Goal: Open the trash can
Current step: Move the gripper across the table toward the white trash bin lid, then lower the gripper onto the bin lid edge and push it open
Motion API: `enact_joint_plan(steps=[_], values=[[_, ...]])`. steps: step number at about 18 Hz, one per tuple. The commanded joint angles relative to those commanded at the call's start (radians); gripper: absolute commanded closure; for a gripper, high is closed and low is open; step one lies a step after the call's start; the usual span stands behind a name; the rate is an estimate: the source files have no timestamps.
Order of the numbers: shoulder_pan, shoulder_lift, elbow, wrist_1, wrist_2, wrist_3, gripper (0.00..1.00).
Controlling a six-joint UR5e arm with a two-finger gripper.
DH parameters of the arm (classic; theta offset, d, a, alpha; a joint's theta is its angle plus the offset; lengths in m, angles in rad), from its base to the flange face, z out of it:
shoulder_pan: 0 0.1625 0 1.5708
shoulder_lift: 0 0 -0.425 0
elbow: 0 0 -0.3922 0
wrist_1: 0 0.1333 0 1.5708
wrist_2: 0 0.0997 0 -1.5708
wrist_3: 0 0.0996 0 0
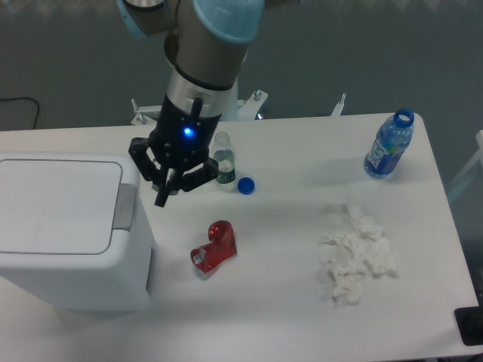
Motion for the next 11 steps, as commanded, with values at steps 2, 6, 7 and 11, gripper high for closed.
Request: enact_joint_plan(steps=[2, 6, 7, 11], values=[[-0.014, -0.002, 0.003, 0.028, 0.0, -0.018, 0.87], [-0.017, -0.003, 0.021, 0.045, -0.021, -0.034, 0.87], [-0.017, -0.003, 0.02, 0.045, -0.021, -0.034, 0.86], [-0.031, -0.014, 0.014, 0.045, -0.021, -0.04, 0.86]])
